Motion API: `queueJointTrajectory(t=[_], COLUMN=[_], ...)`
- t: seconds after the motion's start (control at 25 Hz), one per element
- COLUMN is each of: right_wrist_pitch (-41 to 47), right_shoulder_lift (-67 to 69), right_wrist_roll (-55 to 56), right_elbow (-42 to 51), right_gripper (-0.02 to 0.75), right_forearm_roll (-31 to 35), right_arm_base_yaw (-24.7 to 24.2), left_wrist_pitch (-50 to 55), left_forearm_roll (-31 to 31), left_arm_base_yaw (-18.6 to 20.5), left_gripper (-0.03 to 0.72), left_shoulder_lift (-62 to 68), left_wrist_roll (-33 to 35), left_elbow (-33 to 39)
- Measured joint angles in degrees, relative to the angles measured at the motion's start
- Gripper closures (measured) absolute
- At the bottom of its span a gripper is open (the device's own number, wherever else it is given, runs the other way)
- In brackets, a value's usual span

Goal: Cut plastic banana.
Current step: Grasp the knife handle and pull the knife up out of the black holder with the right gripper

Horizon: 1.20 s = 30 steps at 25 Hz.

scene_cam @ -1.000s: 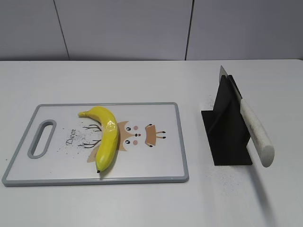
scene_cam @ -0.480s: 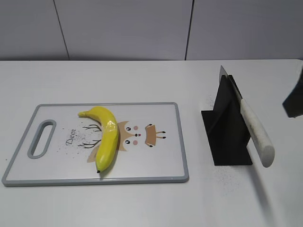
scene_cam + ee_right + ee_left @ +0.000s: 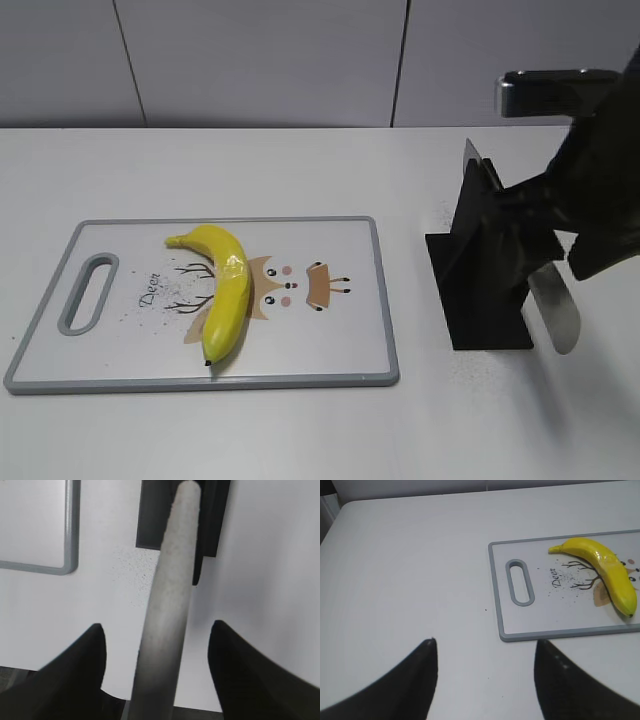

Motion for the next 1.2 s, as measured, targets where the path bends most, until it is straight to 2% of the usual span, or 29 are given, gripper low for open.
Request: queueJointTrajectory(t=[0.12,0.32,0.36,0.76,1.0,1.2], right_wrist_pitch=[-0.1,0.5,0.7,1.0,1.4,2.0], right_shoulder_lift=[3.3,5.2,5.2,-1.0,-9.9,-13.0], right_wrist_roll=[1.8,3.0,3.3,5.0,5.5,4.4], right_elbow=[0.0,0.0,0.0,0.1,-0.3,-3.9], right_gripper=[0.318,0.562,0.574,0.574,0.576,0.576], right_forearm_roll=[0.0,1.6,1.4,1.0,-1.1,-1.5], right_arm_base_yaw=[0.0,0.0,-0.1,0.0,0.0,0.0], left_wrist_pitch=[0.0,0.0,0.0,-1.1,-3.5,-9.3], left_forearm_roll=[0.0,0.0,0.0,0.0,0.0,0.0], left_arm_base_yaw=[0.0,0.0,0.0,0.0,0.0,0.0], left_gripper=[0.1,0.1,0.1,0.1,0.1,0.1], left_shoulder_lift=[0.0,0.0,0.0,0.0,0.2,7.1], left_wrist_roll=[0.0,0.0,0.0,0.0,0.0,0.0], left_elbow=[0.0,0.0,0.0,-0.4,-4.4,-7.5])
